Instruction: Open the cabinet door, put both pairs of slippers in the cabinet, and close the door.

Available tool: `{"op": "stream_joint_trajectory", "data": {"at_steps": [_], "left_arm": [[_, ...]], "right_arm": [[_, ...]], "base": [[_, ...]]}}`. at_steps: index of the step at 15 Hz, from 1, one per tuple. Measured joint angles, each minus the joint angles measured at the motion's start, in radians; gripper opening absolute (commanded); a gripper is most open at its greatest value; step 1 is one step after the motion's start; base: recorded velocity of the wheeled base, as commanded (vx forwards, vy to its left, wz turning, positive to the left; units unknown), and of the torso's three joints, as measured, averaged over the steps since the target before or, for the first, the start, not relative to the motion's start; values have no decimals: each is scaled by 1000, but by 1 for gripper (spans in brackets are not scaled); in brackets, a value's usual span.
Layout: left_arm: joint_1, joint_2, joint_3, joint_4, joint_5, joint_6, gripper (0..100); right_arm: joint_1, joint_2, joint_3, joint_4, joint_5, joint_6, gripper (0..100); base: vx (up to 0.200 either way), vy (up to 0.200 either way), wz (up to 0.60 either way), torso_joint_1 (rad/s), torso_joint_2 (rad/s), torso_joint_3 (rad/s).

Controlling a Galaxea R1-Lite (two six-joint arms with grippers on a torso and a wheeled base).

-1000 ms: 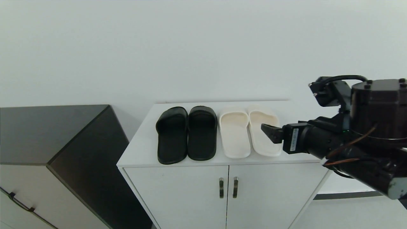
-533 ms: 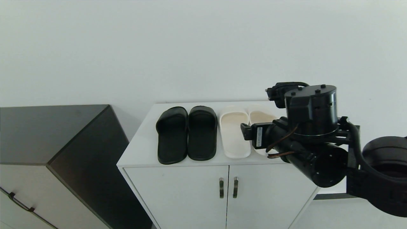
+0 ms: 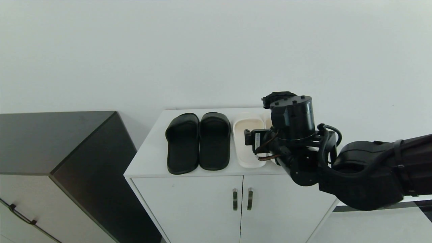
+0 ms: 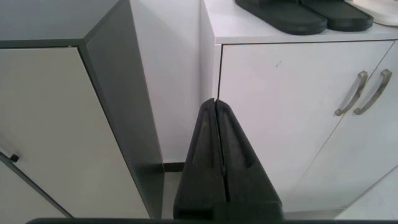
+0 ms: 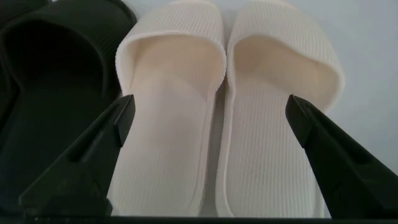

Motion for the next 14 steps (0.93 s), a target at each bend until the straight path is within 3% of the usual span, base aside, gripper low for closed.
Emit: {"op": "stream_joint_trajectory", "data": {"at_steps": [12,13,14], "left_arm": [[0,0,0,0,0,0,0],[0,0,0,0,0,0,0],[0,0,0,0,0,0,0]], "right_arm": [[-103,175,-192,0,32,8,100],[-111,186,-210,0,32,7,0],[-119,196,-225,0,33,4,0]], "base": [[0,0,0,0,0,0],[0,0,0,0,0,0],[0,0,0,0,0,0]]}}
